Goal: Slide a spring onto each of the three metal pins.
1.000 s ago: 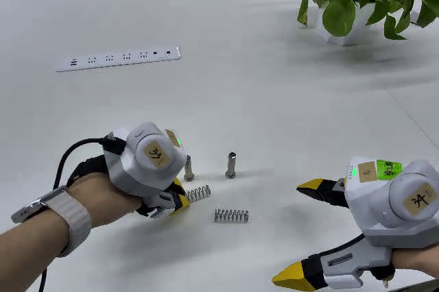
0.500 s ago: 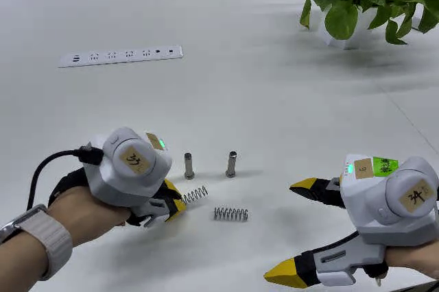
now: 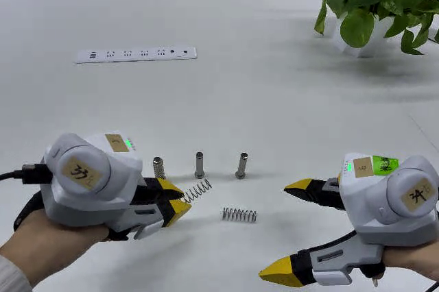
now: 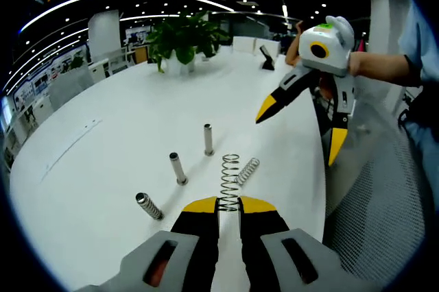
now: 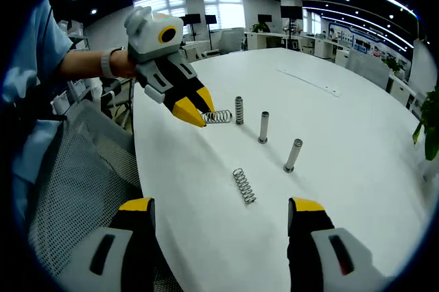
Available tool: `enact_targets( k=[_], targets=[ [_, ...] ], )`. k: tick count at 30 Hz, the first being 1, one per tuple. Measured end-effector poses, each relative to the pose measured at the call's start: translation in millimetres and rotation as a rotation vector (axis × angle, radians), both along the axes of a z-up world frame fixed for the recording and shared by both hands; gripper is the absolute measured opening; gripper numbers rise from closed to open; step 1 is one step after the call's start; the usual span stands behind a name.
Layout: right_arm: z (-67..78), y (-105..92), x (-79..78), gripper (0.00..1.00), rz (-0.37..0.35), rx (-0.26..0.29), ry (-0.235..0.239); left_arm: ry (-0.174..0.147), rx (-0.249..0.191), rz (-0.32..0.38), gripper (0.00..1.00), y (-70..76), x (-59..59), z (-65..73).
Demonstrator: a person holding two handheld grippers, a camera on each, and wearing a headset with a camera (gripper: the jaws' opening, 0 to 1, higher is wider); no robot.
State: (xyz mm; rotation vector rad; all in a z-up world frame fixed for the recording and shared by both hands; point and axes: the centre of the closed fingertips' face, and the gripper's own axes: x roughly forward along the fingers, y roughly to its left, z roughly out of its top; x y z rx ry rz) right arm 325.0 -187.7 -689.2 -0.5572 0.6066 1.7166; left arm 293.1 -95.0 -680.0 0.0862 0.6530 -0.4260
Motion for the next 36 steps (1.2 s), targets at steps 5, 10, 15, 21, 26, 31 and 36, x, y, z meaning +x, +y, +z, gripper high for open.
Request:
enact_targets(
  k=[5, 10, 15, 21, 26, 31, 36],
  targets=[
    [12.1, 10.8, -10.5, 0.73, 0.037, 0.023, 0.031, -0.076, -0.014, -0.056, 0.10, -14.6, -9.3, 7.4],
    [22.1, 20.1, -17.8, 0.67, 0.076, 0.038, 0.037, -0.110, -0.007, -0.091, 0.10, -20.0, -16.5, 8.0],
    [28.9, 27.1, -26.1, 0.55, 0.121, 0.040, 0.051, -0.128, -0.012, -0.099, 0.10, -19.3, -20.0, 7.5],
    [31.6, 35.2, -33.5, 0.42, 0.158, 0.033, 0.067, -0.152, -0.015, -0.121, 0.10, -20.9, -24.4, 6.9],
    [35.4, 43.2, -37.8, 0.38, 0.174, 0.048, 0.096, -0.164, -0.028, -0.127, 0.10, -22.0, -26.9, 5.6],
    [37.0, 47.9, -46.7, 0.32, 0.196, 0.050, 0.154, -0.165, -0.031, -0.138, 0.10, -23.0, -29.1, 2.4],
    [30.1, 50.5, -47.5, 0.25, 0.214, 0.034, 0.160, -0.163, -0.034, -0.155, 0.10, -25.1, -32.5, -0.3]
  ],
)
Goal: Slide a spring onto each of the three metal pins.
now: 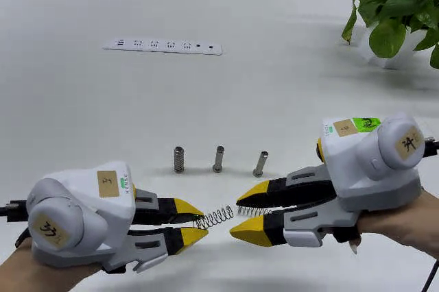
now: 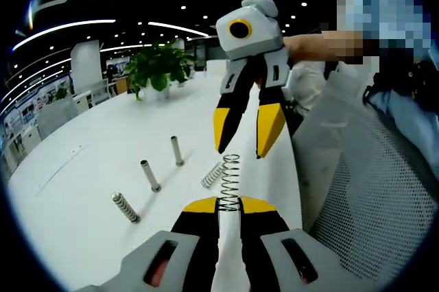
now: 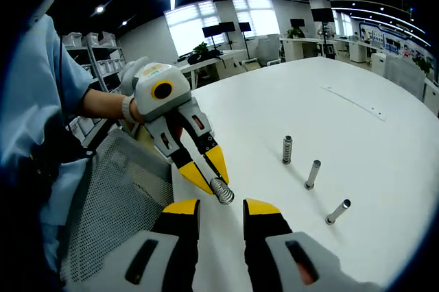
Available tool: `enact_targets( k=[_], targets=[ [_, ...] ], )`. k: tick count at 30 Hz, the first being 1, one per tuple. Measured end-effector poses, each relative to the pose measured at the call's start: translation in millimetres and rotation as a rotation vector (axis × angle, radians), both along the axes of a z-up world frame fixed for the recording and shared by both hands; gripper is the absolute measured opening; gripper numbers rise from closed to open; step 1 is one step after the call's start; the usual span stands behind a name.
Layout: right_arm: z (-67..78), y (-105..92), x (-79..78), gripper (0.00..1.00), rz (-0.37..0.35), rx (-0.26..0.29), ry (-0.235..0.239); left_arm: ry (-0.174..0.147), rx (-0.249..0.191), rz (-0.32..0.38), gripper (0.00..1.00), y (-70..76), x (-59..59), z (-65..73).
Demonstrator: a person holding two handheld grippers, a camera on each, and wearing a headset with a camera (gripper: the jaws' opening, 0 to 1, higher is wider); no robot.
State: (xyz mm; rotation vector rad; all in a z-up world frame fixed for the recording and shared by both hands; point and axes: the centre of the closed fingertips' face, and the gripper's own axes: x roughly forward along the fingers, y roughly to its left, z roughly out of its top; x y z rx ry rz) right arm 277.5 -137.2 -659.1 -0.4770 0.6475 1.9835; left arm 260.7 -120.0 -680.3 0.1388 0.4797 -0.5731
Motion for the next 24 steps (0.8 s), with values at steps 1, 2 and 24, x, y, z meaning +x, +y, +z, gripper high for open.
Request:
enact_targets(
  k=[1, 2, 24],
  targets=[
    [-0.8, 0.1, -0.2, 0.24, 0.003, -0.003, 0.001, 0.000, 0.000, -0.005, 0.10, -0.6, -0.5, -0.2],
    [-1.2, 0.2, -0.4, 0.24, 0.005, -0.005, 0.002, 0.000, 0.000, -0.007, 0.10, -1.3, -1.0, -0.3],
    [1.5, -3.0, -7.5, 0.12, 0.066, -0.023, -0.008, 0.004, -0.006, -0.039, 0.10, -13.8, -0.4, 2.3]
  ],
)
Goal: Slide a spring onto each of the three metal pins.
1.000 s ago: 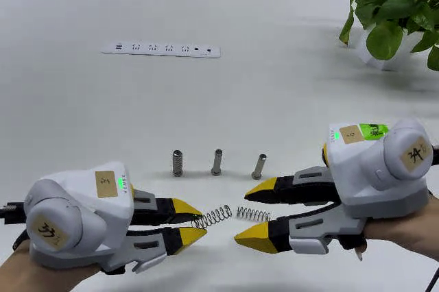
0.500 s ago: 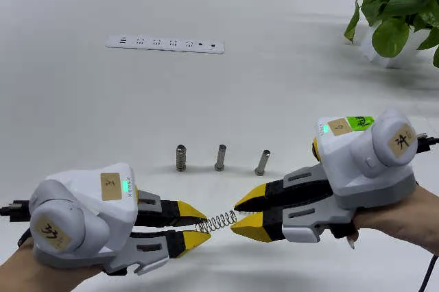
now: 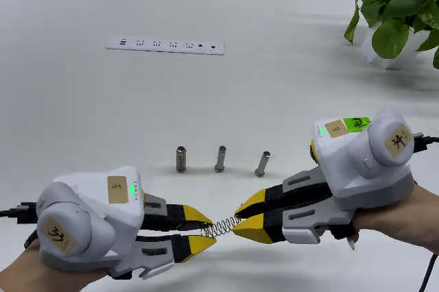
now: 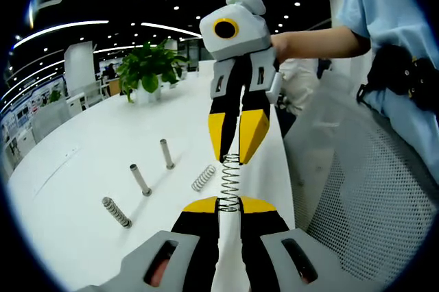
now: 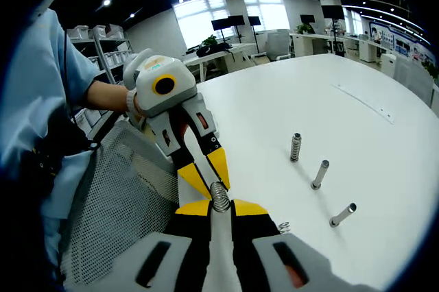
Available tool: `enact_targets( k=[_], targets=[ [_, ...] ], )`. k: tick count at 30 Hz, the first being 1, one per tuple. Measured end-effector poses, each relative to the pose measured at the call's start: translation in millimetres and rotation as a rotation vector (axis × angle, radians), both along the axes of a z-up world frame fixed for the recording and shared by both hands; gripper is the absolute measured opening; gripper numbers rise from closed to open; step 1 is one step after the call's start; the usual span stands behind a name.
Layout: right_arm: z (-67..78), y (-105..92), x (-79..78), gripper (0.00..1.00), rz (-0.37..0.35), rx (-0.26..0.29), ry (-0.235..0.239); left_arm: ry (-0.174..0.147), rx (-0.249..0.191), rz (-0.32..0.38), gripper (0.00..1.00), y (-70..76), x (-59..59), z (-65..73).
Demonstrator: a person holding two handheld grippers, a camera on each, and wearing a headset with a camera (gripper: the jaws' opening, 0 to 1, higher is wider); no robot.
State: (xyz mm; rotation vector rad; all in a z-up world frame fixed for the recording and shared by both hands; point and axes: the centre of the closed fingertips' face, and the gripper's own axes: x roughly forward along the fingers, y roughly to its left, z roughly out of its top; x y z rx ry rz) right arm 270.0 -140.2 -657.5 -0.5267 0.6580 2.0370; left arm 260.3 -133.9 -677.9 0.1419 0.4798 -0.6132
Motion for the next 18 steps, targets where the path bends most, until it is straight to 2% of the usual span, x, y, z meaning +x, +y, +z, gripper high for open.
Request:
enact_targets(
  k=[6, 18],
  targets=[
    [8.6, 3.1, -5.0, 0.12, 0.028, 0.009, -0.042, 0.008, -0.006, -0.004, 0.09, -3.8, 2.8, -0.2],
    [12.0, 4.5, -9.1, 0.12, 0.075, 0.005, -0.114, 0.020, -0.006, -0.010, 0.09, -8.5, 6.9, -2.7]
  ],
)
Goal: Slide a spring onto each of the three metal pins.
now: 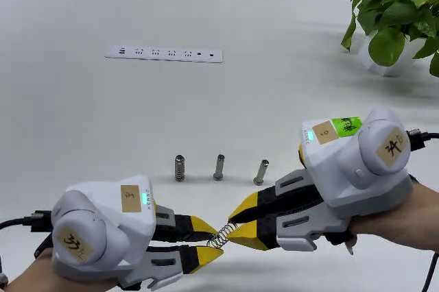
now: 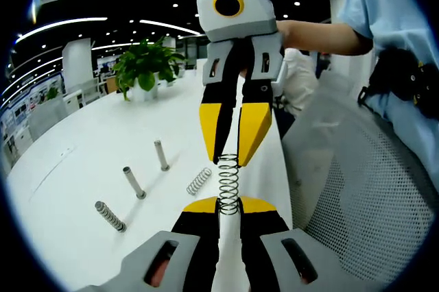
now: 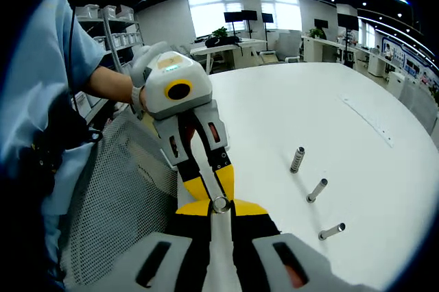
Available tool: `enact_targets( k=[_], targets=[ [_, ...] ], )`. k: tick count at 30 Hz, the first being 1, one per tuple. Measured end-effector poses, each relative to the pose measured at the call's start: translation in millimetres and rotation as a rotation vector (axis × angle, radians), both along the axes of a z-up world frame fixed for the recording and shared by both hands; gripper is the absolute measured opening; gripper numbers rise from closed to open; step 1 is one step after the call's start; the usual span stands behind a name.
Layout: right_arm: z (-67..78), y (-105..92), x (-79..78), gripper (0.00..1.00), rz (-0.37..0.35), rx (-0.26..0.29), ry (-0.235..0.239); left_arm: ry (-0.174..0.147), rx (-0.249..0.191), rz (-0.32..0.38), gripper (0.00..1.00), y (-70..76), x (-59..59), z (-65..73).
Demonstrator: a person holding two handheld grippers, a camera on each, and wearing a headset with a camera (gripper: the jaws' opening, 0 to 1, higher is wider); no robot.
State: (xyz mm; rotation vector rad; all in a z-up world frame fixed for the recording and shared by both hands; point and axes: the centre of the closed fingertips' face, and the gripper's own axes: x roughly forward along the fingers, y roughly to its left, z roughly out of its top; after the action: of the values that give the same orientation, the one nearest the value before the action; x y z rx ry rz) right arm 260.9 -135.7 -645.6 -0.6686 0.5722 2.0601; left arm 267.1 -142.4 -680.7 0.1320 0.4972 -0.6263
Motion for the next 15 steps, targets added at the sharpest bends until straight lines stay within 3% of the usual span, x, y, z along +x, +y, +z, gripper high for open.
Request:
enact_targets(
  k=[8, 15],
  targets=[
    [-0.3, 0.8, -5.0, 0.12, 0.039, -0.011, -0.064, 0.009, -0.004, -0.006, 0.09, -3.9, 2.5, -3.0],
    [0.2, 0.5, -4.4, 0.12, 0.053, -0.016, -0.087, 0.006, -0.009, -0.007, 0.09, -5.3, 4.1, -3.4]
  ],
)
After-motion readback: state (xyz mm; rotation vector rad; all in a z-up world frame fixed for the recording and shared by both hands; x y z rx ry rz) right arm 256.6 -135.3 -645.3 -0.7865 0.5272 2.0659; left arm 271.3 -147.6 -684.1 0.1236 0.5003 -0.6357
